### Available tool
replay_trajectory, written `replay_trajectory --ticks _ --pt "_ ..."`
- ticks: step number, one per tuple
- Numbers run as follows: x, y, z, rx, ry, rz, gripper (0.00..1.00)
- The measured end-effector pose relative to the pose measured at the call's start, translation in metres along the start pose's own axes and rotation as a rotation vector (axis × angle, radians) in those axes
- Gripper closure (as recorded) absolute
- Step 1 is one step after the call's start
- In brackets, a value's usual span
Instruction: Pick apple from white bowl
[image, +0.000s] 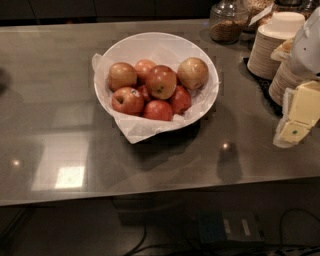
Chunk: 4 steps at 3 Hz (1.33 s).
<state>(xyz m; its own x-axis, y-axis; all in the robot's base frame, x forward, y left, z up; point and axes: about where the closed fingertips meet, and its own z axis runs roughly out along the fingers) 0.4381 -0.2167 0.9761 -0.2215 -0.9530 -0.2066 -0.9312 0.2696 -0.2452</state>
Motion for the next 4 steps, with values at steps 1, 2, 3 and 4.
replay_trajectory --ticks 1,2,3,4 --pt "-0.004 -0.004 0.0 0.011 -0.018 -0.006 0.0" --pt "-0.03 -0.024 0.012 0.016 -0.09 -0.068 0.0" --pt "-0.066 -0.045 0.025 -0.009 -0.2 -0.135 0.0" --pt "-0.09 -0.051 0.03 -0.018 -0.255 -0.188 0.0"
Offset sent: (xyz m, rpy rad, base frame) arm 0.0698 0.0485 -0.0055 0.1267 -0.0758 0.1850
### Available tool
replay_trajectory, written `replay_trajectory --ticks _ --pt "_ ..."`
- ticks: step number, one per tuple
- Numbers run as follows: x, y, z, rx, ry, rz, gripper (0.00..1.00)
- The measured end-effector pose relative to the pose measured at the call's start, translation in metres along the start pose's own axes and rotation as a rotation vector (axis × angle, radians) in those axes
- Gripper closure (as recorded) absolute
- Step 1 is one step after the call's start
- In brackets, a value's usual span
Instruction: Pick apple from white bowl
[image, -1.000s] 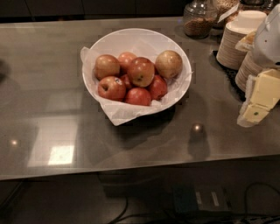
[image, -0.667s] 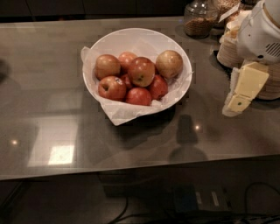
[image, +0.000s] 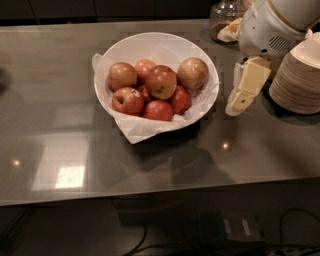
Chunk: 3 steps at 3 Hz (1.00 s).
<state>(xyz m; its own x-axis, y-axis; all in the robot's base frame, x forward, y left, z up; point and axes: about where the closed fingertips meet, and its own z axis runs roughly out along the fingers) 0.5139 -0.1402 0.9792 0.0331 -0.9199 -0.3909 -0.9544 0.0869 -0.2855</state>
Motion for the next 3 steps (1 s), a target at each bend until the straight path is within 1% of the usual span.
replay_trajectory --ticks 1,2,3 --pt "0.0 0.0 0.0 0.0 0.0 0.0 0.0" --pt "0.0 -0.005 -0.002 0.04 0.002 0.008 0.0" --pt "-0.009 -0.022 0.002 0.075 -0.036 -0.012 0.0"
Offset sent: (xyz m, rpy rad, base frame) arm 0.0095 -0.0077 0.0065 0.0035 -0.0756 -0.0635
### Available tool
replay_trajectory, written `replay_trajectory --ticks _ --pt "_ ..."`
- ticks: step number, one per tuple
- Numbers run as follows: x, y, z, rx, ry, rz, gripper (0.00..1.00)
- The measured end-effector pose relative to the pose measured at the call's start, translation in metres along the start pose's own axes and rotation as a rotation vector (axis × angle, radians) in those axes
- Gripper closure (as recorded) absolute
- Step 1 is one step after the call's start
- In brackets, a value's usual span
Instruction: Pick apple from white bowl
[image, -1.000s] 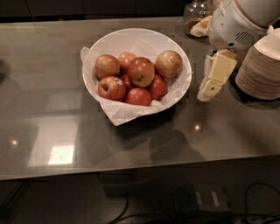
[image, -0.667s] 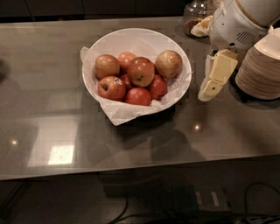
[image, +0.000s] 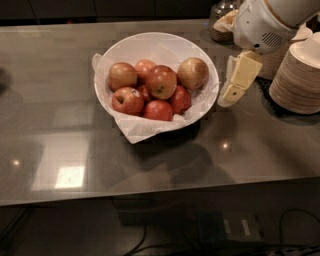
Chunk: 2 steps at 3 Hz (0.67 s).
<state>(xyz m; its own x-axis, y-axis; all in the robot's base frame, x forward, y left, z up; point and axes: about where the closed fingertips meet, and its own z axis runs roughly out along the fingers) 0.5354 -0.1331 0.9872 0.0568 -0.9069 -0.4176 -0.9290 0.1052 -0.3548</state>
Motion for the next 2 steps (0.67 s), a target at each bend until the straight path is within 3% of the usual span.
replay_trajectory --ticks 1,2 --pt "-0.013 -0.013 0.006 0.005 -0.046 -0.026 0.0" --pt "-0.02 -0.018 0.017 -0.003 -0.074 -0.04 0.19"
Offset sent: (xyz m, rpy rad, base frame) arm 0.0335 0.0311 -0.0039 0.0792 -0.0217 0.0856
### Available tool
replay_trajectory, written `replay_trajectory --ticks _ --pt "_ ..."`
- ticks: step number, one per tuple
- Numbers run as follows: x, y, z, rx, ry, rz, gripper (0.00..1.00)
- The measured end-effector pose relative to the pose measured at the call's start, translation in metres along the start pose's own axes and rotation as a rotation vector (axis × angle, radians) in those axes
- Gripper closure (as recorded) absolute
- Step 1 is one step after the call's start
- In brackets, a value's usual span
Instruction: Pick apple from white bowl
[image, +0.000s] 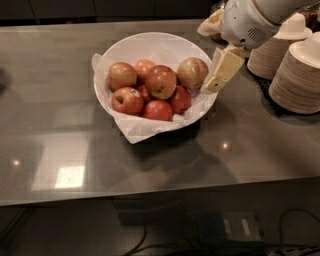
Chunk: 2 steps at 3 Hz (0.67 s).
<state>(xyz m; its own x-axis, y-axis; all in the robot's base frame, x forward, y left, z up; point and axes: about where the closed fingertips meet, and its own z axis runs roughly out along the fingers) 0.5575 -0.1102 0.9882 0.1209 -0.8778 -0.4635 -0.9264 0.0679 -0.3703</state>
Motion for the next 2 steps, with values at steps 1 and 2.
replay_trajectory --ticks 1,2 --pt "0.001 -0.001 0.018 -0.023 0.007 -0.028 0.33" --pt "0.004 -0.003 0.034 -0.037 0.027 -0.054 0.31"
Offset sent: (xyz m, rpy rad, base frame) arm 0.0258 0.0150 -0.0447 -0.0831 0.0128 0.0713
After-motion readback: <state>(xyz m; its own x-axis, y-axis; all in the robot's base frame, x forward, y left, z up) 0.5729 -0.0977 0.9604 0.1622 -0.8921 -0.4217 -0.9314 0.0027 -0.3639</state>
